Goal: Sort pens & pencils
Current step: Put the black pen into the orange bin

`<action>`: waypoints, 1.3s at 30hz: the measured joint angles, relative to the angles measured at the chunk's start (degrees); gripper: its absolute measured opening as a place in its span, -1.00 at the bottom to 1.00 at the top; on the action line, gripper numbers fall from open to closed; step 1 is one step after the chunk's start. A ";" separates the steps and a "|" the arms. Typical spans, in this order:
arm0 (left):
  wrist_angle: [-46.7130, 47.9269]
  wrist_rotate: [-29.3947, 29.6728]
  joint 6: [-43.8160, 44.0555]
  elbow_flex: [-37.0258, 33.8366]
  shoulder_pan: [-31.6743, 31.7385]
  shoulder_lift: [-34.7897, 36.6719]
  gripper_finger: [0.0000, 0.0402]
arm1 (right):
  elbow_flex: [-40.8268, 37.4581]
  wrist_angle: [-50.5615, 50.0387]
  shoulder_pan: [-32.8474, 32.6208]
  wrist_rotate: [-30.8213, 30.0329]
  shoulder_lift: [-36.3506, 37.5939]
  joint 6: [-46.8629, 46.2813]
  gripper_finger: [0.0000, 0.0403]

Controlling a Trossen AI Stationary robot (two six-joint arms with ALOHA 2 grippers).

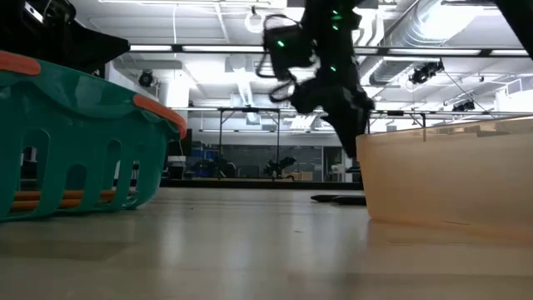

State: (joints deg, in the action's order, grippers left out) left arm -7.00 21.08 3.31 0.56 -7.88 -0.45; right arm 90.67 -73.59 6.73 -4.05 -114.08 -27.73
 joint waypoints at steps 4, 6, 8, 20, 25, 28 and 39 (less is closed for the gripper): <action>0.12 0.00 0.00 0.00 -0.02 0.00 -0.98 | -9.05 4.66 0.95 0.09 5.01 -3.59 -0.51; 0.14 0.00 0.00 0.00 -0.02 0.00 -0.97 | -12.82 6.88 1.67 0.84 7.21 -5.58 -0.51; 0.14 0.00 0.00 0.00 -0.01 0.00 -0.97 | -16.30 8.54 2.47 1.67 9.17 -6.92 -0.51; 0.36 0.00 -0.01 0.00 -0.02 0.00 -0.97 | -29.06 20.98 7.13 8.46 13.27 -8.39 -0.46; 0.52 -0.02 0.00 0.00 -0.02 0.00 -0.97 | -31.28 24.89 7.53 8.73 13.27 -8.21 -0.31; 0.93 0.00 -0.02 0.00 -0.01 0.00 -0.97 | -32.15 26.85 7.53 8.58 13.27 -7.39 -0.26; 1.17 0.00 -0.02 0.00 0.00 0.00 -0.97 | -35.60 31.98 7.47 4.72 13.60 -7.23 -0.56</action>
State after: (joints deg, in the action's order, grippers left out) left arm -5.82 21.08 3.29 0.56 -7.88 -0.45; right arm 55.07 -41.60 14.20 0.66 -100.49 -34.96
